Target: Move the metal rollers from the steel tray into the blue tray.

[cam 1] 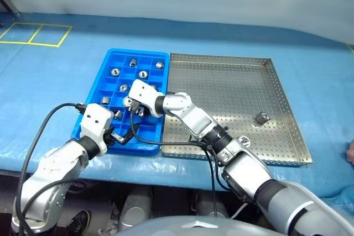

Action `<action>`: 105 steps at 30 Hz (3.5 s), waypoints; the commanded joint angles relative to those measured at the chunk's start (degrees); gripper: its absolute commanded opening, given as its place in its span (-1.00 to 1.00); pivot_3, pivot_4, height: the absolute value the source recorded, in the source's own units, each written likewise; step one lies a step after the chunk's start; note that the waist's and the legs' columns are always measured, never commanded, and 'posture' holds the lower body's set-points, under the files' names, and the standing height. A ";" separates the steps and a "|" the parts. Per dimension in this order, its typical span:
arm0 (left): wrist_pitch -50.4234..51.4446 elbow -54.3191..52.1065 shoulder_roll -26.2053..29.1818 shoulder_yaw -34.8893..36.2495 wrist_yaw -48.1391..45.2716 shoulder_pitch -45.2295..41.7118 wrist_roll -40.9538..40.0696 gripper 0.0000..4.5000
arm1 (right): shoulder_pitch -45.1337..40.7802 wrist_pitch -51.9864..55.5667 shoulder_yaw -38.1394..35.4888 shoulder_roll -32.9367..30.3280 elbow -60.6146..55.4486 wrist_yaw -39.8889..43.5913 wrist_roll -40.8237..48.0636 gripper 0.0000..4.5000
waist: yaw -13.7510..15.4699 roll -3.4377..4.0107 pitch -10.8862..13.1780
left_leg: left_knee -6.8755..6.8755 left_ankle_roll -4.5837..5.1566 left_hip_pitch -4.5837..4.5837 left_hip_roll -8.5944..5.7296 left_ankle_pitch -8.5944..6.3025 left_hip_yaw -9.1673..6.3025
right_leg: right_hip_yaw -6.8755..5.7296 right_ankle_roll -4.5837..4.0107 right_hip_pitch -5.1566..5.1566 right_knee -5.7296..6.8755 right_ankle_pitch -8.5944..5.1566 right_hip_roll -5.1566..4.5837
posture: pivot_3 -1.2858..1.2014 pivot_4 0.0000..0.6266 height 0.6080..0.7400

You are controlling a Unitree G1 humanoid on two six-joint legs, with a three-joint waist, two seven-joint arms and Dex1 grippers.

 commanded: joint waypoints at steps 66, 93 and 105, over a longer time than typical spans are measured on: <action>-4.77 13.01 -1.78 -18.07 -6.28 -19.97 5.13 1.00 | 33.37 29.23 -35.35 -18.63 -47.56 -19.95 3.64 -0.19 | -6.13 0.05 -0.02 | -0.22 -0.02 0.10 -0.07 0.09 0.08 | 0.19 0.44 0.01 -0.01 -0.12 -0.03 | 0.04 -0.52 1.00; 2.81 10.59 6.96 7.54 -4.64 -15.78 -3.65 1.00 | 16.76 25.69 6.53 -4.38 -35.33 -7.89 7.94 -0.19 | -3.94 -0.02 -0.02 | -0.35 -0.06 0.08 -0.01 0.11 -0.04 | 0.02 0.15 -0.06 -0.02 -0.02 -0.02 | 0.15 -0.52 1.00; 3.51 8.85 6.79 7.13 -2.68 -13.17 -4.10 1.00 | 17.21 27.03 10.38 -1.74 -37.51 -6.13 7.23 -0.19 | -3.07 -0.05 -0.04 | -0.54 -0.14 0.11 0.00 0.15 -0.10 | -0.05 0.11 -0.09 -0.05 -0.09 -0.02 | 0.18 -0.52 1.00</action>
